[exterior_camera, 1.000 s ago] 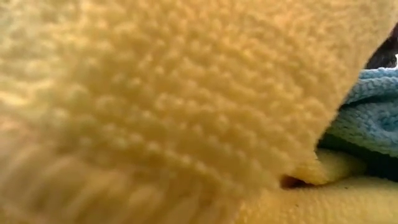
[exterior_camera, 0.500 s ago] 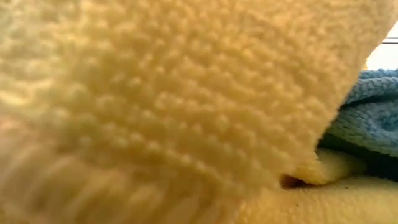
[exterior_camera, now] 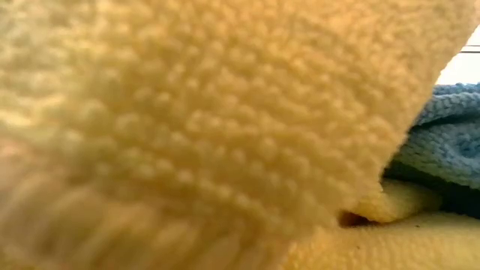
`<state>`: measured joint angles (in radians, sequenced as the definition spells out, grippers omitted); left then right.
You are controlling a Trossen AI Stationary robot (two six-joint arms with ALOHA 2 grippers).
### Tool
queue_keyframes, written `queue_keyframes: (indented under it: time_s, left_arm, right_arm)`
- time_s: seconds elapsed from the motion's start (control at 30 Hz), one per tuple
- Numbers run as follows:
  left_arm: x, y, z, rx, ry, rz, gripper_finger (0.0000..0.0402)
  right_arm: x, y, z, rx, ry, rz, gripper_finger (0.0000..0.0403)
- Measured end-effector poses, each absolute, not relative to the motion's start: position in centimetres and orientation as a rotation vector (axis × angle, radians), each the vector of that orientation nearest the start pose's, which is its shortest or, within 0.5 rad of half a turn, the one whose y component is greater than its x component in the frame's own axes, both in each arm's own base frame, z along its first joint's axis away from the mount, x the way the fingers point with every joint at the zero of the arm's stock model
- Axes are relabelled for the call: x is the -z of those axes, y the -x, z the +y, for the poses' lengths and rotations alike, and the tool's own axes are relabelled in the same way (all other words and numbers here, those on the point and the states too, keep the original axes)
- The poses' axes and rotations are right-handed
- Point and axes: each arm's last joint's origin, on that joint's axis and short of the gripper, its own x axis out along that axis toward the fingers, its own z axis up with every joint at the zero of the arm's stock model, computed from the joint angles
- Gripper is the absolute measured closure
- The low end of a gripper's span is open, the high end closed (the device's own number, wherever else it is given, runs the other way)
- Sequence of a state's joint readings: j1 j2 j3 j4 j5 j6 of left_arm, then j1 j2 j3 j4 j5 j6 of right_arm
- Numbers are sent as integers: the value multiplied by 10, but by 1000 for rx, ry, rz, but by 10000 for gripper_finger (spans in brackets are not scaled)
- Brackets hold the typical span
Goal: Sort microfiber towel by color & place in baskets
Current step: Put the yellow towel into the bottom transparent bin
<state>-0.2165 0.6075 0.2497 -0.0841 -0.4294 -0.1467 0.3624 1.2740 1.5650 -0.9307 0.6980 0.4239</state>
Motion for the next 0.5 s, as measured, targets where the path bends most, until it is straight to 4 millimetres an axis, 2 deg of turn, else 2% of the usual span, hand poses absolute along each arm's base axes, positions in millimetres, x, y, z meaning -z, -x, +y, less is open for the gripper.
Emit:
queue_keyframes:
  time_s: [0.37, 0.5]
  left_arm:
    - [-184, -138, -18, -239, 2, 403, 250]
    - [-184, -138, -18, -239, 2, 403, 250]
  right_arm:
    - [-470, -270, 59, 427, -25, 356, 403]
    - [-472, -280, 58, 428, -1, 368, 403]
